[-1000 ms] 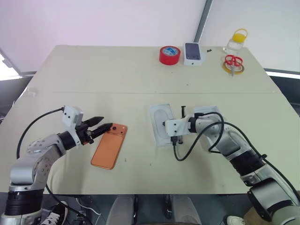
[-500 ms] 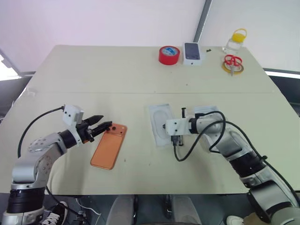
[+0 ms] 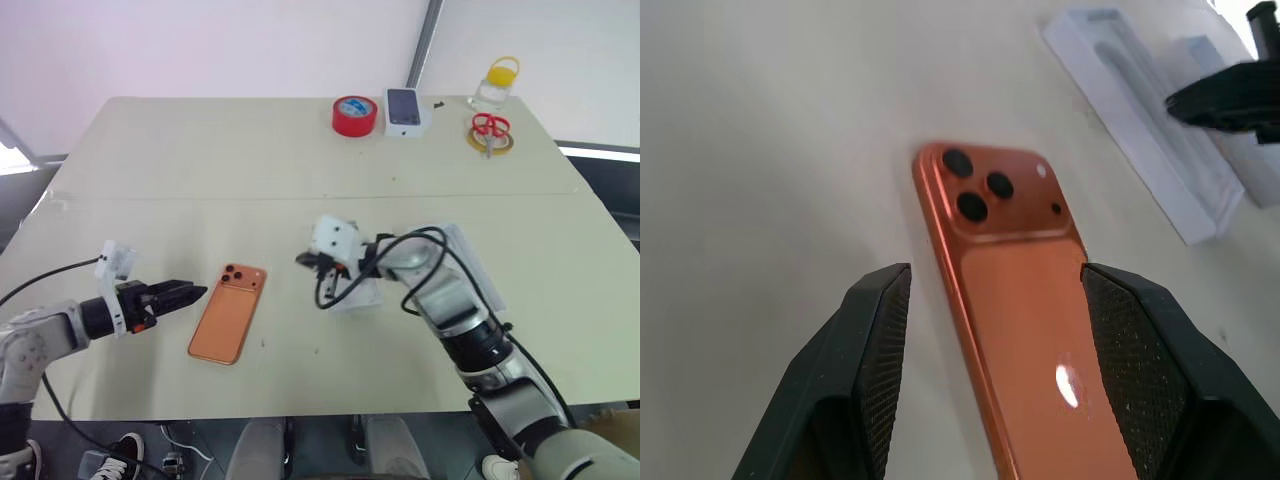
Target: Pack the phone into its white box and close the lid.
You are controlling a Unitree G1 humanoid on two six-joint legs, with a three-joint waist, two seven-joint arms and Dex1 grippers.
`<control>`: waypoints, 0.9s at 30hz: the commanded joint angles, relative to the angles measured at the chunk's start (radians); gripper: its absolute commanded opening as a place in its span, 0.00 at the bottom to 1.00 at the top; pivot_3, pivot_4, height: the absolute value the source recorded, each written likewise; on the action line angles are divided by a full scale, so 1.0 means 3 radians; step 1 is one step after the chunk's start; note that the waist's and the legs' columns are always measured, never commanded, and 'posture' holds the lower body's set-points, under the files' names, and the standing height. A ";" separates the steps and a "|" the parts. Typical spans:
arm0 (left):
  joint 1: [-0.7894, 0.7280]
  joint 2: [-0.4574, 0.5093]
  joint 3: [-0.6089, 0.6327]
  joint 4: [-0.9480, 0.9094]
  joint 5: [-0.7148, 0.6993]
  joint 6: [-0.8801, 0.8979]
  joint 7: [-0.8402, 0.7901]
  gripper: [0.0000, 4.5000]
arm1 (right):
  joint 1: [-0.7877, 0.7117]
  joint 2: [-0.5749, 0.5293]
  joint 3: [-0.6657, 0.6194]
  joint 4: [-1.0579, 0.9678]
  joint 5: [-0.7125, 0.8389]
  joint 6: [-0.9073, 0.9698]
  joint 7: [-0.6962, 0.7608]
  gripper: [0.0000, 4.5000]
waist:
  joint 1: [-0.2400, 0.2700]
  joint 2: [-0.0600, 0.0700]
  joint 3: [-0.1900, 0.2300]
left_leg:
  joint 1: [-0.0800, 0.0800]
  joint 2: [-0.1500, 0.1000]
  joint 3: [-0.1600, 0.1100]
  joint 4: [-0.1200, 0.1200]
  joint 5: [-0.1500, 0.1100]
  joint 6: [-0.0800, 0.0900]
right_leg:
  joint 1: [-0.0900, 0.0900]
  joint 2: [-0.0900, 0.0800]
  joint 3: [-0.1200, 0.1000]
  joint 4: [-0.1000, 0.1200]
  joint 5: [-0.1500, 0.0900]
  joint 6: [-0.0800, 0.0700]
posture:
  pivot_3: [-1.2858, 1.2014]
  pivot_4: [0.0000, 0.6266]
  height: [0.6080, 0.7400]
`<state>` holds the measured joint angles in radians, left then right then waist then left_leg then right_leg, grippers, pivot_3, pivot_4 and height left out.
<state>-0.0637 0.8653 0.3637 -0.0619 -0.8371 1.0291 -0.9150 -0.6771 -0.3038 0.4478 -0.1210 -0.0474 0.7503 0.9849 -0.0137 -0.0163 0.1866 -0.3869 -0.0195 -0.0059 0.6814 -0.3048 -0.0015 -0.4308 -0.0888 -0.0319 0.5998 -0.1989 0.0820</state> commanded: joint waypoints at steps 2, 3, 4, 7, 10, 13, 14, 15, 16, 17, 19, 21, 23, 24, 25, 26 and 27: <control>0.0076 0.0110 -0.0217 -0.0047 -0.0001 0.0137 -0.0198 0.64 | -0.0247 -0.0020 0.0221 -0.0283 0.0282 0.0677 0.0231 0.02 | 0.0003 0.0001 0.0000 | -0.0001 -0.0002 0.0000 0.0000 0.0000 0.0000 | 0.0000 -0.0004 0.0000 -0.0001 0.0000 -0.0001 | 0.52 0.24 1.00; 0.0065 0.0100 -0.0267 -0.0023 0.0022 0.0145 -0.0187 0.64 | -0.0261 -0.0027 0.0298 -0.0277 0.0273 0.0704 0.0212 0.02 | 0.0004 0.0000 0.0000 | 0.0000 -0.0003 0.0000 0.0000 0.0000 0.0000 | 0.0000 -0.0005 0.0000 -0.0001 0.0000 -0.0002 | 0.52 0.24 1.00; 0.0048 0.0093 -0.0330 -0.0002 0.0051 0.0161 -0.0172 0.64 | -0.0272 -0.0029 0.0390 -0.0246 0.0263 0.0747 0.0195 0.02 | 0.0005 -0.0002 -0.0001 | 0.0000 -0.0003 0.0000 0.0000 -0.0001 -0.0001 | -0.0001 -0.0005 0.0000 -0.0001 0.0000 -0.0002 | 0.52 0.24 1.00; -0.0008 0.0025 -0.0465 0.0043 0.0157 0.0104 -0.0112 0.64 | -0.0227 -0.0025 0.0650 -0.0121 0.0242 0.0725 0.0174 0.02 | 0.0004 0.0006 -0.0005 | 0.0000 -0.0004 -0.0001 -0.0001 -0.0001 -0.0001 | -0.0013 -0.0009 -0.0001 -0.0002 0.0001 -0.0003 | 0.52 0.24 1.00; -0.0084 -0.0069 -0.0561 0.0153 0.0231 0.0071 -0.0089 0.64 | -0.0145 0.0233 0.0614 0.0188 0.0405 0.0744 0.0112 0.02 | 0.0002 0.0013 -0.0010 | 0.0000 -0.0006 0.0000 -0.0001 -0.0001 -0.0002 | -0.0009 -0.0011 -0.0002 0.0000 0.0002 -0.0002 | 0.52 0.24 1.00; -0.0067 -0.0097 -0.0745 0.0186 0.0401 -0.0067 -0.0125 0.64 | -0.0174 0.0240 0.0744 0.0471 0.0257 0.0474 0.0029 0.02 | 0.0003 0.0042 -0.0034 | 0.0009 -0.0006 0.0002 -0.0002 0.0000 -0.0002 | 0.0002 -0.0010 -0.0002 -0.0001 0.0004 -0.0005 | 0.52 0.24 1.00; -0.0062 -0.0109 -0.0788 0.0177 0.0411 -0.0076 -0.0145 0.64 | -0.0201 0.0283 0.0707 0.0534 0.0266 0.0432 -0.0004 0.02 | 0.0002 0.0046 -0.0037 | 0.0022 -0.0007 0.0002 -0.0006 -0.0001 -0.0002 | 0.0005 -0.0011 -0.0003 -0.0003 0.0003 -0.0006 | 0.52 0.24 1.00; -0.0061 -0.0121 -0.0809 0.0170 0.0412 -0.0078 -0.0158 0.64 | -0.0220 0.0315 0.0678 0.0576 0.0277 0.0402 -0.0026 0.02 | 0.0001 0.0050 -0.0045 | 0.0042 -0.0007 0.0003 -0.0014 -0.0001 -0.0002 | 0.0020 -0.0012 -0.0003 -0.0007 0.0002 -0.0007 | 0.52 0.24 1.00; -0.0076 -0.0161 -0.0838 0.0145 0.0380 0.0011 -0.0121 0.64 | -0.0245 0.0366 0.0658 0.0651 0.0249 0.0339 -0.0094 0.02 | 0.0001 0.0053 -0.0049 | 0.0046 -0.0006 0.0003 -0.0017 -0.0001 -0.0002 | 0.0023 -0.0011 -0.0003 -0.0008 0.0001 -0.0006 | 0.52 0.24 1.00; -0.0088 -0.0190 -0.0855 0.0126 0.0361 0.0079 -0.0093 0.64 | -0.0261 0.0397 0.0651 0.0702 0.0227 0.0293 -0.0140 0.02 | 0.0003 0.0058 -0.0055 | 0.0047 -0.0005 0.0003 -0.0017 -0.0001 -0.0002 | 0.0022 -0.0011 -0.0003 -0.0007 0.0001 -0.0006 | 0.52 0.24 1.00; -0.0054 -0.0252 -0.0913 0.0033 0.0332 0.0122 -0.0102 0.64 | -0.0265 0.0435 0.0674 0.0773 0.0179 0.0186 -0.0211 0.02 | 0.0007 0.0068 -0.0065 | 0.0046 -0.0005 0.0002 -0.0017 -0.0001 -0.0002 | 0.0022 -0.0010 -0.0003 -0.0006 0.0001 -0.0005 | 0.52 0.24 1.00; 0.0002 -0.0331 -0.0976 -0.0131 0.0280 0.0222 -0.0063 0.64 | -0.0265 0.0531 0.0631 0.0849 0.0174 0.0136 -0.0321 0.02 | 0.0007 0.0069 -0.0072 | 0.0046 -0.0007 0.0002 -0.0017 -0.0001 -0.0002 | 0.0022 -0.0010 -0.0002 -0.0006 0.0002 -0.0005 | 0.52 0.24 1.00; 0.0015 -0.0426 -0.0948 -0.0209 0.0204 0.0338 0.0025 0.64 | -0.0269 0.0603 0.0594 0.0900 0.0174 0.0109 -0.0389 0.02 | 0.0002 0.0075 -0.0092 | 0.0047 -0.0008 0.0002 -0.0017 -0.0001 -0.0001 | 0.0023 -0.0011 -0.0002 -0.0006 0.0002 -0.0004 | 0.52 0.24 1.00; -0.0036 -0.0517 -0.0889 -0.0162 0.0157 0.0413 0.0108 0.64 | -0.0270 0.0609 0.0598 0.0909 0.0171 0.0103 -0.0395 0.02 | 0.0001 0.0086 -0.0105 | 0.0047 -0.0008 0.0002 -0.0017 -0.0001 -0.0001 | 0.0024 -0.0011 -0.0002 -0.0006 0.0002 -0.0004 | 0.52 0.24 1.00; -0.0075 -0.0579 -0.0857 -0.0136 0.0139 0.0450 0.0161 0.64 | -0.0269 0.0608 0.0606 0.0914 0.0162 0.0090 -0.0400 0.02 | 0.0005 0.0093 -0.0110 | 0.0049 -0.0008 0.0002 -0.0017 -0.0001 -0.0001 | 0.0026 -0.0011 -0.0002 -0.0006 0.0002 -0.0004 | 0.52 0.24 1.00; -0.0100 -0.0621 -0.0833 -0.0124 0.0138 0.0477 0.0193 0.64 | -0.0267 0.0607 0.0611 0.0916 0.0154 0.0081 -0.0401 0.02 | 0.0011 0.0098 -0.0113 | 0.0051 -0.0009 0.0002 -0.0017 -0.0001 -0.0001 | 0.0028 -0.0011 -0.0002 -0.0005 0.0001 -0.0004 | 0.52 0.24 1.00; -0.0161 -0.0686 -0.0775 -0.0097 0.0102 0.0545 0.0234 0.64 | -0.0254 0.0597 0.0624 0.0917 0.0146 0.0099 -0.0400 0.02 | 0.0016 0.0099 -0.0114 | 0.0052 -0.0009 0.0001 -0.0017 -0.0001 -0.0001 | 0.0029 -0.0011 -0.0002 -0.0005 0.0001 -0.0004 | 0.52 0.24 1.00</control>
<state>-0.1215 0.7262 0.2246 -0.0878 -0.7443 1.1131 -0.8377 -0.7480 -0.1572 0.6245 0.1421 0.0156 0.7939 0.9081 -0.0088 0.0133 0.1524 -0.3709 -0.0221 -0.0062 0.6764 -0.3049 -0.0018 -0.4210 -0.0918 -0.0327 0.5983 -0.1989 0.0812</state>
